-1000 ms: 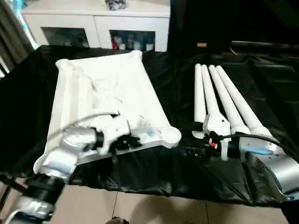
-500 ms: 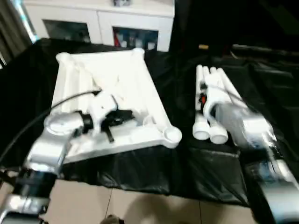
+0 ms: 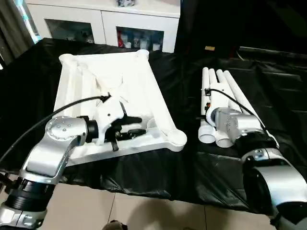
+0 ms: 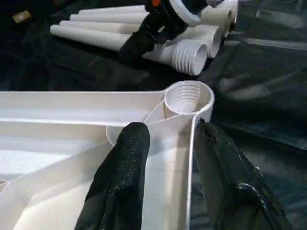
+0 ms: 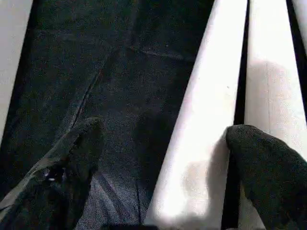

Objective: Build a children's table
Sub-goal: Pick table leg

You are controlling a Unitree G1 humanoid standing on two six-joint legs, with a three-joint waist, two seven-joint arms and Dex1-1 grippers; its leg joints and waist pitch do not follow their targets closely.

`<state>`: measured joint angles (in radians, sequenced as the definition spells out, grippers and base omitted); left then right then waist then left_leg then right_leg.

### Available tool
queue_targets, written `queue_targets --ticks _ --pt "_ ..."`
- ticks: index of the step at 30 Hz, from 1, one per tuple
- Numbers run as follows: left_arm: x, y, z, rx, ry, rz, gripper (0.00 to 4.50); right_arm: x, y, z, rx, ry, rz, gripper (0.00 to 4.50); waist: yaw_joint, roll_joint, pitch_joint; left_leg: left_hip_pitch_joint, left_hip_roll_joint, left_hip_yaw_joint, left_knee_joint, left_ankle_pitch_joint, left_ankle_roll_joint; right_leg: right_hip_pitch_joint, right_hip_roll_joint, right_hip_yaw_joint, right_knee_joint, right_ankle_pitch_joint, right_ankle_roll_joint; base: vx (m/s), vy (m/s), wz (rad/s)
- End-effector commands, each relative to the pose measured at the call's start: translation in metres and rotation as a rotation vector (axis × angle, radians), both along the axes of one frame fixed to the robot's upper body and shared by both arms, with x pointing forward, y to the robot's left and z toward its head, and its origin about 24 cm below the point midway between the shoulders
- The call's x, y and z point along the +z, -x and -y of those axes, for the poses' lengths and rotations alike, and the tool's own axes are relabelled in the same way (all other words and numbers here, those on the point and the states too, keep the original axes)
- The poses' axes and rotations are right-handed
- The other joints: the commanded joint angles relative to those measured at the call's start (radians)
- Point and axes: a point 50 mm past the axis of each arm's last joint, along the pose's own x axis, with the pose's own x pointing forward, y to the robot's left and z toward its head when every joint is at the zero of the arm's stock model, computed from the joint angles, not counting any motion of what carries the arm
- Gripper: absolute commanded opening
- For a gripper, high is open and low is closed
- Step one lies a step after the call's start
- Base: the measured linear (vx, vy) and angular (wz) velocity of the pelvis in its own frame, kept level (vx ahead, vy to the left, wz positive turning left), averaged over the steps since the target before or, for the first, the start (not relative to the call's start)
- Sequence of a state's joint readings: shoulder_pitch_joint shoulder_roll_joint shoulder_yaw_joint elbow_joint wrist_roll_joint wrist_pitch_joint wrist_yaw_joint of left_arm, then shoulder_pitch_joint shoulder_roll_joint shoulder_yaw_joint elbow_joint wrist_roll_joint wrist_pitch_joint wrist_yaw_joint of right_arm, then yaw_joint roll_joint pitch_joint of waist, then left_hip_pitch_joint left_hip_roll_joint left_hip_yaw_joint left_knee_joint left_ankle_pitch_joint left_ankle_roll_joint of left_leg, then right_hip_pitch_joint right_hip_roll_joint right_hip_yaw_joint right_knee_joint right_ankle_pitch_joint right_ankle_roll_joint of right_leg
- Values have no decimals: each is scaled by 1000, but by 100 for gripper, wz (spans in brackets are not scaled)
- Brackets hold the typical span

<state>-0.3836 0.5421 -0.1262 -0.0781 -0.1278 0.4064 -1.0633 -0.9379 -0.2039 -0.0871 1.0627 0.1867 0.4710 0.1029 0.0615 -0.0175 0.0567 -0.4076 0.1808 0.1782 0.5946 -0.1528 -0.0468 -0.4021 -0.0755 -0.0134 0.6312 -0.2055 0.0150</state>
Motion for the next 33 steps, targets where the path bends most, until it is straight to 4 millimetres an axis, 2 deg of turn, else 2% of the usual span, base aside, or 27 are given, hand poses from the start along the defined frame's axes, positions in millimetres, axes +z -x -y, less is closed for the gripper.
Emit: queue_targets --ticks 1,5,7,10,11,13,19,24,26,33 --pt "2 3 2 -21 -7 -2 176 2 -2 -3 -12 -35 -2 450 3 -3 -72 34 32 -1 -65 -187 -35 37 -44 19 -57 -60 -214 0 0 0" --pt "3 4 2 -21 -7 -6 176 0 -2 -5 -13 -51 -17 450 4 -2 -74 33 31 -1 -64 -173 -31 37 -44 19 -54 -35 -217 0 0 0" --pt "4 5 2 -22 -8 -13 176 -3 -1 -5 -17 -70 -46 450 4 -5 -75 34 31 0 -63 -170 -30 38 -44 18 -52 -29 -222 0 0 0" --pt "7 10 2 -56 -12 -56 182 -10 4 -3 -46 -121 -132 422 5 -8 -75 35 32 0 -63 -175 -33 37 -44 18 -50 -35 -227 0 0 0" --pt "8 11 3 -62 -13 -63 182 -11 4 -2 -55 -126 -144 412 5 -5 -73 35 32 -1 -64 -177 -36 36 -43 17 -50 -34 -226 0 0 0" --pt "10 11 4 -77 -22 -66 182 -12 5 2 -79 -135 -158 405 4 -9 -73 35 32 0 -64 -179 -42 35 -42 16 -50 -28 -227 0 0 0" --pt "13 12 7 -85 -34 -59 182 -12 6 6 -144 -212 -175 349 8 -15 -73 36 33 0 -65 -201 -58 36 -44 18 -52 -58 -209 0 0 0" --pt "17 10 9 -71 -34 -22 182 -13 6 9 -211 -325 -188 305 8 -24 -74 33 32 1 -63 -187 -48 37 -44 17 -51 -44 -208 0 0 0" --pt "19 9 9 -63 -21 -15 182 -13 7 9 -221 -341 -192 288 8 -22 -74 33 32 2 -63 -180 -47 37 -44 17 -50 -39 -209 0 0 0" --pt "22 1 7 7 -18 51 182 -19 9 6 -264 -412 -213 216 10 -30 -74 33 32 2 -63 -184 -48 36 -44 15 -50 -51 -205 0 0 0"
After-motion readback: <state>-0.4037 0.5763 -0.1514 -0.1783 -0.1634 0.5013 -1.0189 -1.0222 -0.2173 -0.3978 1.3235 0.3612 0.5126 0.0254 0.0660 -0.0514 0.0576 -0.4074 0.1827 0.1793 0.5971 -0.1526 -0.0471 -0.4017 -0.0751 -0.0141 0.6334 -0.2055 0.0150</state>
